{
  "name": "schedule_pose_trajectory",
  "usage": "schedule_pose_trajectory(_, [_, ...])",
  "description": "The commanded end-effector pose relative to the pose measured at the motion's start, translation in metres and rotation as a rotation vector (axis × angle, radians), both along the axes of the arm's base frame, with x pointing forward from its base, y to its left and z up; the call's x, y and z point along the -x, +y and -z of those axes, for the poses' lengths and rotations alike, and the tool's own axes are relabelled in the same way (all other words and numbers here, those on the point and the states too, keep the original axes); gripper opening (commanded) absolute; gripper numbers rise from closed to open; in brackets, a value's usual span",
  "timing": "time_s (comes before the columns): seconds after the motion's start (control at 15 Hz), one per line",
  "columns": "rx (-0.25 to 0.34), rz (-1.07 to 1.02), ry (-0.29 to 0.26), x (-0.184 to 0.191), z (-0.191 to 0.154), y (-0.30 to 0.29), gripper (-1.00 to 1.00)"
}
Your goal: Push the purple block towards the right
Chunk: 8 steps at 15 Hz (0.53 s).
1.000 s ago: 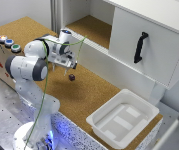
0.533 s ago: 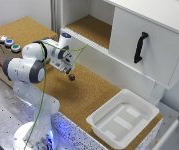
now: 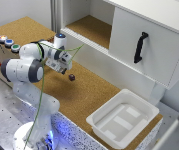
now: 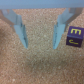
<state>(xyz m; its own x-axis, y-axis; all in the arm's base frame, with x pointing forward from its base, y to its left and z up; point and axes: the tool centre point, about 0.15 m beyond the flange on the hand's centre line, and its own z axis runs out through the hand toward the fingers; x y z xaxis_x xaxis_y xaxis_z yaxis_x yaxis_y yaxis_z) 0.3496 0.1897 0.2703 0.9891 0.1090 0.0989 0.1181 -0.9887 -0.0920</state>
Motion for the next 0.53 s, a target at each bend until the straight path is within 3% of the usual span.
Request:
schedule_pose_trajectory(0.0, [0.061, 0.069, 0.000, -0.038, 0.027, -0.007, -1.00])
schedule_pose_trajectory(0.47, [0.062, 0.081, 0.040, -0.067, 0.053, -0.019, -1.00])
